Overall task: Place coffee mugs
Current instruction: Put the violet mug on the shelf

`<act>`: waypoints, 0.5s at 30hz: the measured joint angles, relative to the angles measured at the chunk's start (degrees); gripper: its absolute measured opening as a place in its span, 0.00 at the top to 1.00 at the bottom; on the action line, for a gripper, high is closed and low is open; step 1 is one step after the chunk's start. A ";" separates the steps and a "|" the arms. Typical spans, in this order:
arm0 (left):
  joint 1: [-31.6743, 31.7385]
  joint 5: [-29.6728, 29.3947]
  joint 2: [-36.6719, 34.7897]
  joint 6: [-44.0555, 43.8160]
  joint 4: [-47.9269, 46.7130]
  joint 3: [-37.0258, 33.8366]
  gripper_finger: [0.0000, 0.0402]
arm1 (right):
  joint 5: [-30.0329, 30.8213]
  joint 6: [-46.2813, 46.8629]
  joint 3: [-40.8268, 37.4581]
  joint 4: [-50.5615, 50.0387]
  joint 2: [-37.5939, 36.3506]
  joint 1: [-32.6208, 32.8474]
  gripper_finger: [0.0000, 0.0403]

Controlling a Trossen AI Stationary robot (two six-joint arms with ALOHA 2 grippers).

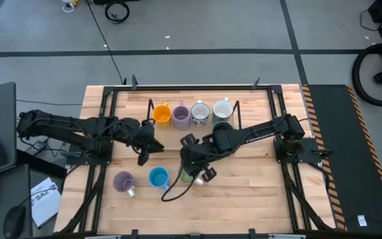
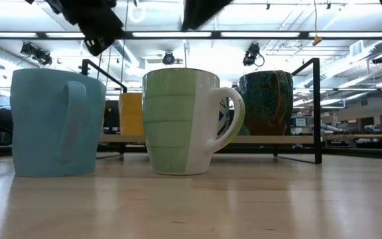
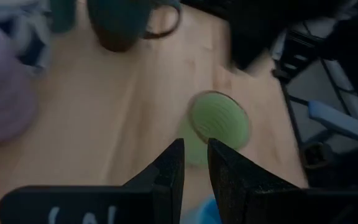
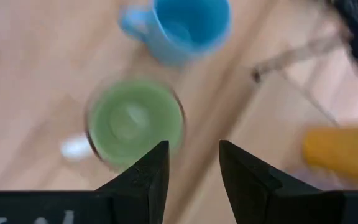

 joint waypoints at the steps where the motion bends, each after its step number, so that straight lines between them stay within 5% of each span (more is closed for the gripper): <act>1: -1.08 -0.02 0.34 -0.58 -0.02 0.00 0.81 | 1.64 1.01 0.00 -2.00 -0.26 -0.22 0.64; 8: -7.64 -2.33 4.05 -6.96 -0.62 0.31 0.81 | 9.21 10.52 -0.69 -11.40 -4.01 -1.66 0.65; 15: -12.26 -6.02 10.52 -8.63 -13.97 10.69 0.86 | 13.33 16.80 -8.65 -8.25 -13.37 -1.53 0.68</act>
